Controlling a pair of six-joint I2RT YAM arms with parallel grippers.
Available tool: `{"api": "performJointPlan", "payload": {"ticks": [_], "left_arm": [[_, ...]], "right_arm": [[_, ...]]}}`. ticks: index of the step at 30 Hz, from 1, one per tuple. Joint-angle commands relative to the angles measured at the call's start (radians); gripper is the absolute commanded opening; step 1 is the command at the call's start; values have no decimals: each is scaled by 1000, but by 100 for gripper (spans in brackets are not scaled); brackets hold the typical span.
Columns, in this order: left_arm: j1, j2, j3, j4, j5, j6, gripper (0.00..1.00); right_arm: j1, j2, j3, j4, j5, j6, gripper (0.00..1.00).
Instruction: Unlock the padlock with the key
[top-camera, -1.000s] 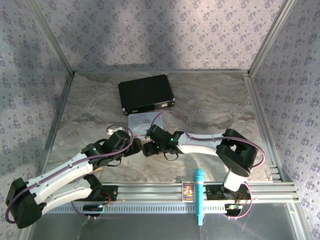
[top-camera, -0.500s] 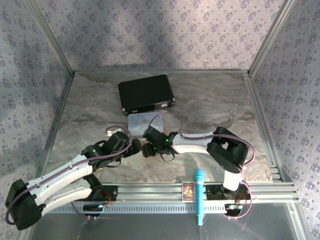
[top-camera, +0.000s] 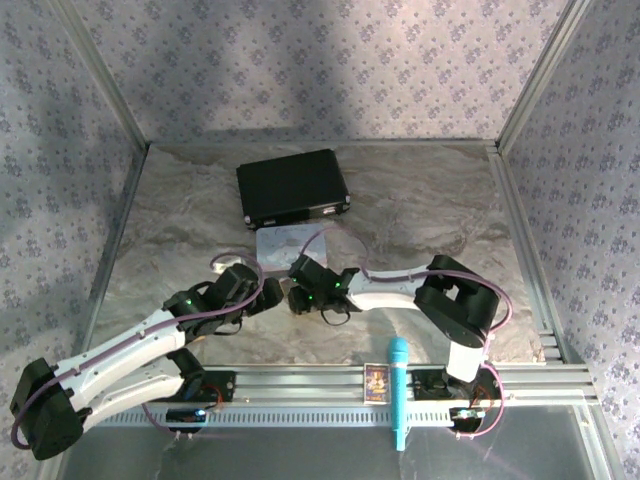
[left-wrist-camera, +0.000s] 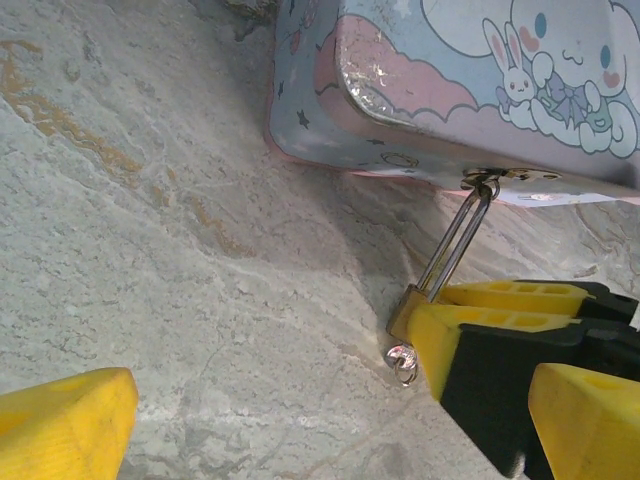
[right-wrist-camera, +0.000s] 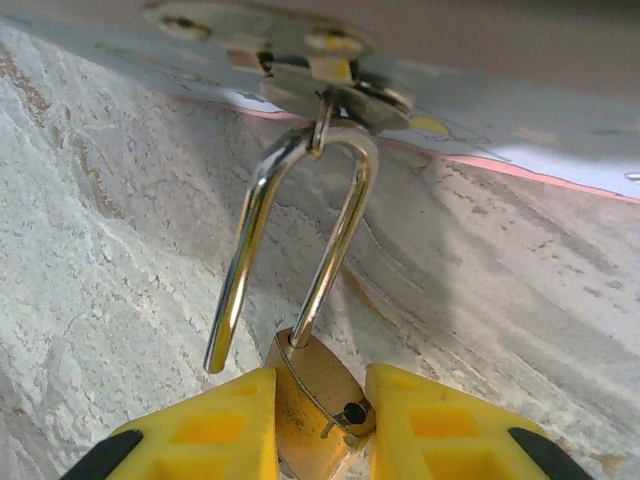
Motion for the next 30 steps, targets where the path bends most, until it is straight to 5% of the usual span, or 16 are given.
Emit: {"api": "performJointPlan", "payload": {"ticks": [1,5,11,18,23,30], "left_arm": [[7,-7,3,-6,-28,1,100],[7,-5,32,-26,-55,70,100],[-8,16,179,-135,-179,352,100],[-8,201,331,-195,-224,611,99],[-27,356,477,-255,-348,838,91],[-56,506,537,-228,-340,1088,76]], "right_arm": [[-3,-17,-69,2,-6,28,18],[-27,-55,-160,133,-55,60,10],[-60,-81,-260,284,-122,111,5],[-90,-79,-300,352,-171,196,0],[-97,-84,-344,442,-181,248,0],[-110,-71,-411,593,-190,327,0]]}}
